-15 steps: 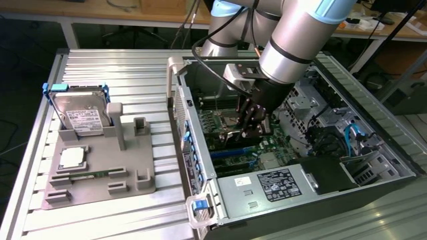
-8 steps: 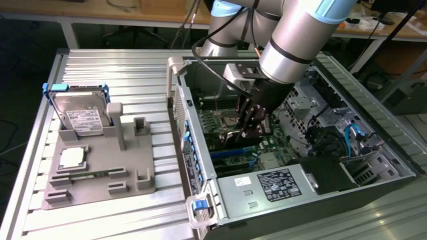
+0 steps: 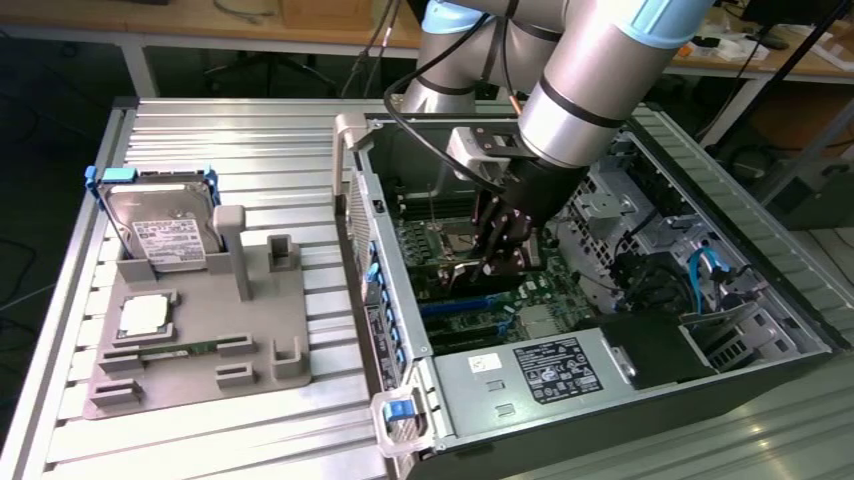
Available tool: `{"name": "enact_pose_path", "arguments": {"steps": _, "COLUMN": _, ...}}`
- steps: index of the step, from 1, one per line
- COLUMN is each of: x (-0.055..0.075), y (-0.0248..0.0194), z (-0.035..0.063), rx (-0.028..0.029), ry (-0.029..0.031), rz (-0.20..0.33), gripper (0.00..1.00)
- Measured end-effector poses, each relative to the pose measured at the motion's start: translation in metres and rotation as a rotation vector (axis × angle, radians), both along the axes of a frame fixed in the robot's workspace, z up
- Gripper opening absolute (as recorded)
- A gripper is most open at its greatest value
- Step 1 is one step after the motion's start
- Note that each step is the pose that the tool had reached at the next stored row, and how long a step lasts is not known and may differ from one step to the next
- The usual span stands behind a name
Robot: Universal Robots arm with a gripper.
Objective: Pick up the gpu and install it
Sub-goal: 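Insert the gpu into the slot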
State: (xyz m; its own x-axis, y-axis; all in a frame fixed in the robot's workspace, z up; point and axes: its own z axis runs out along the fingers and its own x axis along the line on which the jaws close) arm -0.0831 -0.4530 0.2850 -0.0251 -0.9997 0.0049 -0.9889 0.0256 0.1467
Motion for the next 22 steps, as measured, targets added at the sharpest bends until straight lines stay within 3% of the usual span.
{"name": "enact_pose_path", "arguments": {"steps": 5, "x": 0.0002, "y": 0.0, "z": -0.001, "rx": 0.0003, "ry": 0.0002, "rz": 0.0, "gripper": 0.27}}
{"name": "enact_pose_path", "arguments": {"steps": 11, "x": 0.0055, "y": -0.0002, "z": -0.0044, "rx": -0.0001, "ry": 0.0048, "rz": 0.0, "gripper": 0.27}}
{"name": "enact_pose_path", "arguments": {"steps": 15, "x": 0.0064, "y": -0.0002, "z": -0.0086, "rx": -0.0067, "ry": 0.0048, "rz": 0.0, "gripper": 0.27}}
{"name": "enact_pose_path", "arguments": {"steps": 22, "x": 0.0086, "y": -0.0003, "z": -0.009, "rx": -0.0069, "ry": 0.0048, "rz": 0.0, "gripper": 0.27}}
